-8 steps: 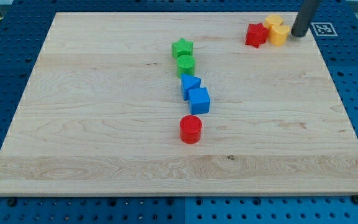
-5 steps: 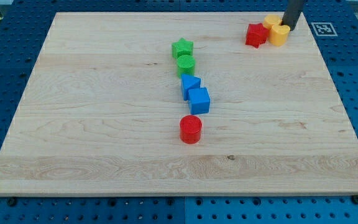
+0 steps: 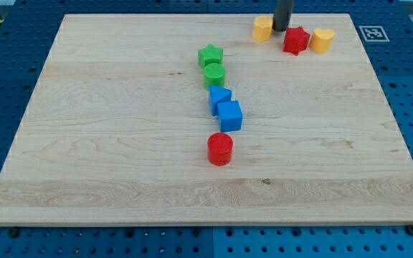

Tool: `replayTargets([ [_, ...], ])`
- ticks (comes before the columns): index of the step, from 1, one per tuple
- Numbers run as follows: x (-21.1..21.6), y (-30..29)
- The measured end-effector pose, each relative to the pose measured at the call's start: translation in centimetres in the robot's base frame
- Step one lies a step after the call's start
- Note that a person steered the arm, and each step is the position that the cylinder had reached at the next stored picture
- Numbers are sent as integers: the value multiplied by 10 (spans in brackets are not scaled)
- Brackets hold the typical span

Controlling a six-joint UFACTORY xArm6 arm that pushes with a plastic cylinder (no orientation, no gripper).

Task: Move the hexagon to the top right of green star

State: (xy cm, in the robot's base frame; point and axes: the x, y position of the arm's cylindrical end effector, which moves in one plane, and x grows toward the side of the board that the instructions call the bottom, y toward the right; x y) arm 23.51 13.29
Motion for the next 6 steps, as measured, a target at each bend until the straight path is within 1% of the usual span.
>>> replayTargets([
  [3, 0, -81],
  [5, 0, -105],
  [6, 13, -105],
])
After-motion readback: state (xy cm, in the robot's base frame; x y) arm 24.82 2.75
